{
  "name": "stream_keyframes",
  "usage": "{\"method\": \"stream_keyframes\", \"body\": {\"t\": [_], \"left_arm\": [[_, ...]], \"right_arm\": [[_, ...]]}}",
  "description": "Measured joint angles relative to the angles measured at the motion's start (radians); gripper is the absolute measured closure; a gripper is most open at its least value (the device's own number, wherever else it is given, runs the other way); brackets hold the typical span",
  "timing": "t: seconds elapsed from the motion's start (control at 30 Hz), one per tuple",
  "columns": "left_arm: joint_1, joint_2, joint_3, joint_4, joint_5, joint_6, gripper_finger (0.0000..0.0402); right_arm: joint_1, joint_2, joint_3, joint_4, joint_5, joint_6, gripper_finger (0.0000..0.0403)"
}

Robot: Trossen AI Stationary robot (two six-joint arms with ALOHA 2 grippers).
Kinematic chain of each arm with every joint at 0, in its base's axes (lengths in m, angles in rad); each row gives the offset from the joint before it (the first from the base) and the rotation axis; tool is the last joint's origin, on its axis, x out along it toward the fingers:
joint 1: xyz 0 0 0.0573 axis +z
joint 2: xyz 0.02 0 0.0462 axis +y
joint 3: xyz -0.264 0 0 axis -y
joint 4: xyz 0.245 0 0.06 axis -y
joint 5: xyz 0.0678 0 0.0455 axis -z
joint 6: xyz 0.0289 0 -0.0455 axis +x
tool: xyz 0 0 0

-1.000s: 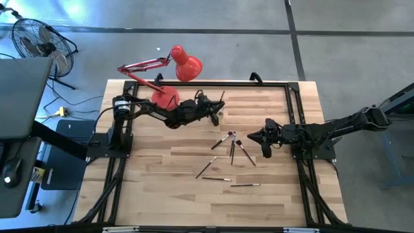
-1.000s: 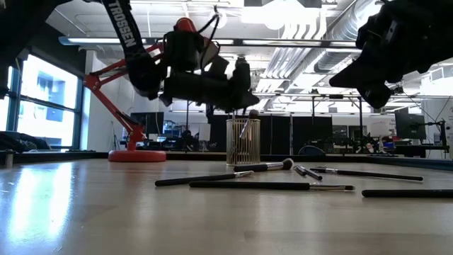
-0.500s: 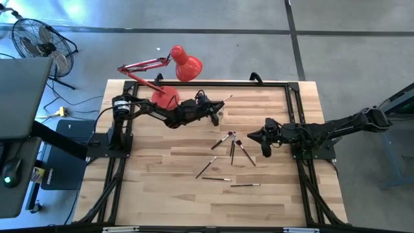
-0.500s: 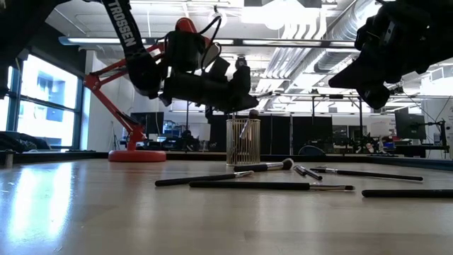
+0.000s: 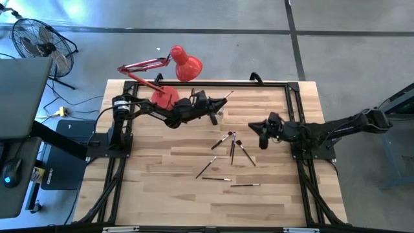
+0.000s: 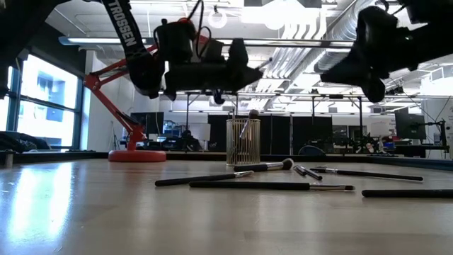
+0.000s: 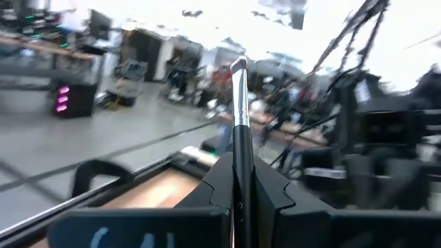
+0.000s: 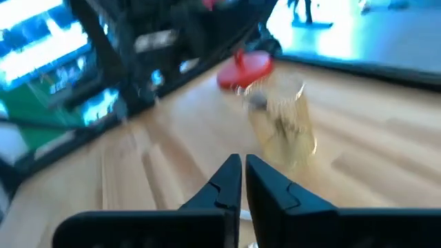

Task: Put items in baskets/containers
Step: Put the makeup brush into the wire bin

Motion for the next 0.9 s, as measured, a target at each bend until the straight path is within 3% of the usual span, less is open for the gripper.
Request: {"method": "stream_keyframes", "body": {"t": [0.23,0.53,0.7,0.9], "left_arm": [[-0.041,0.0,0.003,0.025,0.024,-0.033,0.0389],[-0.099,0.0,0.154,-0.134,0.054,0.02,0.0389],[-0.097,-0.004,0.201,-0.184,0.078,0.038,0.0389],[-0.099,-0.001,0.198,-0.201,0.105,0.034,0.0389]], "right_arm": [[-0.142,0.011,0.071,0.104,-0.075,-0.102,0.0336],[-0.285,0.213,0.206,0.121,-0.344,-0.141,0.0287],[-0.29,0.265,0.212,0.289,-0.365,-0.179,0.0284],[-0.29,0.245,0.214,0.331,-0.353,-0.195,0.0284]]}}
